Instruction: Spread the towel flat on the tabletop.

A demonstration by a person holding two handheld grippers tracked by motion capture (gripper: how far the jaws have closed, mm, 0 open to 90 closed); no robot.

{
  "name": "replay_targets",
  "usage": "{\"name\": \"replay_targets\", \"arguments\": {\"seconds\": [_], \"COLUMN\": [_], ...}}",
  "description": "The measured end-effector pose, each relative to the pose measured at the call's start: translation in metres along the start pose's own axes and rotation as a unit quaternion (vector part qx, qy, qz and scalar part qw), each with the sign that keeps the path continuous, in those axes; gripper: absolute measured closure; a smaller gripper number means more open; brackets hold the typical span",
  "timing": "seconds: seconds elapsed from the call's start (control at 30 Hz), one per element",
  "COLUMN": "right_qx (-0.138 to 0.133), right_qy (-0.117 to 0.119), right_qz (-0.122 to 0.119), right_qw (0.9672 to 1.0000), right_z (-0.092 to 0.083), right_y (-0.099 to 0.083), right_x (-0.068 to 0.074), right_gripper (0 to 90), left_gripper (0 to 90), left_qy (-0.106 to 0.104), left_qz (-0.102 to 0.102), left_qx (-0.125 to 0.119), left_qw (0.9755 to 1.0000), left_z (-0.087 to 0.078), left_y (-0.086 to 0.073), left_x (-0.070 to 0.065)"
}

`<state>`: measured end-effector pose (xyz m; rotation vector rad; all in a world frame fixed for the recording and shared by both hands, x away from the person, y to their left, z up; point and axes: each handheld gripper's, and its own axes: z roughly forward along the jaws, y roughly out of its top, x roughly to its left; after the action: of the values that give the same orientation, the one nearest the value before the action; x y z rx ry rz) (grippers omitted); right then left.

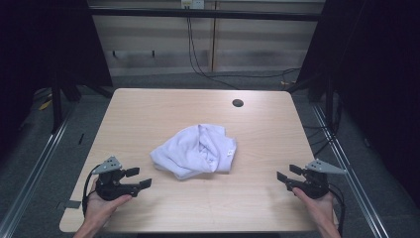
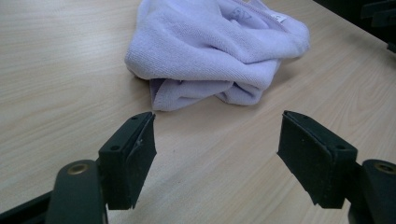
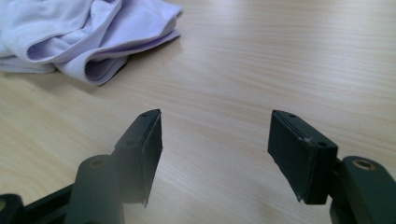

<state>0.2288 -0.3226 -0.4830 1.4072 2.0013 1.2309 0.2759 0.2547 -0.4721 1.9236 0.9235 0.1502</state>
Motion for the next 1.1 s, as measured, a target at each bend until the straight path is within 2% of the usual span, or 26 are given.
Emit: {"name": "replay_targets", "arguments": {"seconds": [0.2,0.23,0.27,0.3,0.33,0.4,0.43,0.47,0.63,0.73,0.8,0.83,0.87,0.93,0.97,1.0,1.03,1.1], "right_qx": [0.01,0.011,0.01,0.01,0.01,0.011,0.016,0.016,0.018,0.017,0.017,0.021,0.021,0.025,0.03,0.03,0.033,0.034], "right_qy": [0.018,0.02,0.024,0.025,0.025,0.033,0.038,0.038,0.046,0.046,0.048,0.049,0.049,0.054,0.059,0.059,0.061,0.065], "right_qz": [-0.004,-0.005,-0.006,-0.004,-0.004,-0.004,-0.004,-0.004,-0.008,-0.014,-0.015,-0.022,-0.022,-0.023,-0.025,-0.025,-0.025,-0.026], "right_qw": [0.9998,0.9997,0.9996,0.9996,0.9996,0.9994,0.9991,0.9991,0.9988,0.9987,0.9986,0.9983,0.9983,0.9979,0.9975,0.9975,0.9973,0.997], "right_z": [0.002,0.003,0.003,0.004,0.004,0.005,0.007,0.007,0.006,0.004,0.004,0.004,0.004,0.006,0.008,0.008,0.01,0.01], "right_y": [0.0,0.0,0.0,0.001,0.001,0.002,0.002,0.002,0.001,0.003,0.003,0.003,0.003,0.002,0.002,0.002,0.002,0.002], "right_x": [0.002,0.002,0.002,0.001,0.001,0.002,0.003,0.003,0.006,0.01,0.011,0.014,0.014,0.015,0.015,0.015,0.014,0.014], "right_gripper": [35.4,35.4,35.3,35.2,35.2,35.3,35.3,35.3,35.4,35.3,35.4,35.3,35.3,35.1,34.8,34.8,34.6,34.4], "left_gripper": [29.0,34.7,35.7,38.0,41.2,43.0,47.4,48.7,56.6,56.7,50.4,47.2,44.2,42.4,42.3,45.1,50.2,59.9], "left_qy": [-0.001,-0.004,-0.004,-0.001,-0.001,-0.004,-0.007,-0.007,-0.009,-0.006,-0.002,0.008,0.008,0.014,0.01,0.01,-0.005,-0.012], "left_qz": [0.001,0.003,0.003,0.012,0.012,0.024,0.031,0.031,0.04,0.047,0.053,0.052,0.052,0.045,0.041,0.041,0.039,0.042], "left_qx": [-0.001,-0.005,-0.005,-0.012,-0.012,-0.017,-0.021,-0.021,-0.03,-0.02,-0.011,0.002,0.002,0.026,0.052,0.052,0.062,0.063], "left_qw": [1.0,1.0,1.0,0.9999,0.9999,0.9996,0.9993,0.9993,0.9987,0.9987,0.9985,0.9986,0.9986,0.9985,0.9978,0.9978,0.9973,0.9971], "left_z": [0.003,0.004,0.004,0.007,0.007,0.011,0.015,0.015,0.03,0.05,0.056,0.068,0.068,0.08,0.091,0.091,0.096,0.096], "left_y": [0.003,0.008,0.008,0.016,0.016,0.025,0.034,0.034,0.053,0.065,0.067,0.067,0.067,0.062,0.054,0.054,0.046,0.046], "left_x": [0.0,0.001,0.001,0.001,0.001,0.001,0.002,0.002,0.005,0.006,0.007,0.012,0.012,0.02,0.025,0.025,0.027,0.026]}}
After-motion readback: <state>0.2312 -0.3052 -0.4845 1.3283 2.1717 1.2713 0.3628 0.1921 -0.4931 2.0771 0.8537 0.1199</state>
